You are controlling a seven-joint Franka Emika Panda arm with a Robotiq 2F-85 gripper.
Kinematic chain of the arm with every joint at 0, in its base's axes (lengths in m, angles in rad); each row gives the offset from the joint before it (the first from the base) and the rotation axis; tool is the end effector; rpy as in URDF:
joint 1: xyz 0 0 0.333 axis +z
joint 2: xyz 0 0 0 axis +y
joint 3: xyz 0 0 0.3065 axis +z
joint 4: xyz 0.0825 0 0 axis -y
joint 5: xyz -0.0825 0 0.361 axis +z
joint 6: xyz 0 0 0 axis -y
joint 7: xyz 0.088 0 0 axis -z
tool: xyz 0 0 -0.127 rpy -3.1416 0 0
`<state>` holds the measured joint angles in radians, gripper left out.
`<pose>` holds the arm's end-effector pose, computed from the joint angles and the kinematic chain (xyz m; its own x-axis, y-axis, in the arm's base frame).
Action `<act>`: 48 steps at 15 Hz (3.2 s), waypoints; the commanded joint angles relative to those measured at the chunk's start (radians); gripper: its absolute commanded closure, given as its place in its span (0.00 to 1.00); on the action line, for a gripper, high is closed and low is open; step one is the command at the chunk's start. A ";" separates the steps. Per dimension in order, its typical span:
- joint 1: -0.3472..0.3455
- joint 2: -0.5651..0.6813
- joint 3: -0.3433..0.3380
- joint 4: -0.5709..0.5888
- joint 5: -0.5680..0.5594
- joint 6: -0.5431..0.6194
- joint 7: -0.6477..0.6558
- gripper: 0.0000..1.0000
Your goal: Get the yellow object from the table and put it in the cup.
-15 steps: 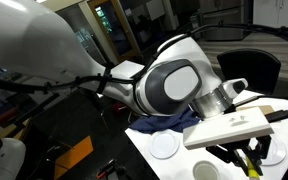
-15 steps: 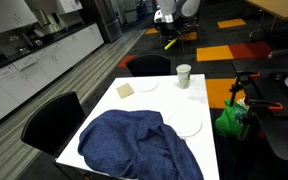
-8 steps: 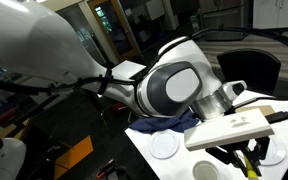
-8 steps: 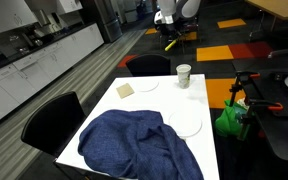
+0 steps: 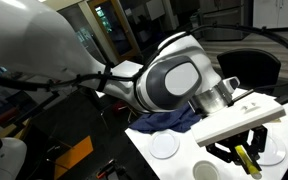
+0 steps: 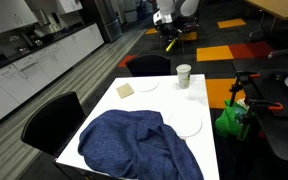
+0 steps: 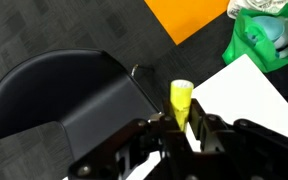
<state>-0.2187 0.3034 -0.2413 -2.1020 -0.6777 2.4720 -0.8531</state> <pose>0.5109 -0.2579 0.2747 0.5859 0.6977 -0.4122 0.8095 -0.5280 0.2568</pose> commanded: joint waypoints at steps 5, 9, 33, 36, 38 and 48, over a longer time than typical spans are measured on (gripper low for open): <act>0.033 -0.111 0.034 -0.023 -0.131 -0.252 -0.088 0.95; 0.041 -0.139 0.055 -0.037 -0.189 -0.315 -0.075 0.95; 0.109 0.053 0.167 -0.034 -0.190 -0.563 -0.044 0.95; 0.109 0.087 0.167 -0.032 -0.194 -0.561 -0.028 0.95; 0.111 0.105 0.164 -0.031 -0.207 -0.550 -0.003 0.95; 0.108 0.164 0.182 -0.008 -0.317 -0.496 0.062 0.95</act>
<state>-0.1091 0.4477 -0.0712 -2.1284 -0.9581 1.9620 -0.8192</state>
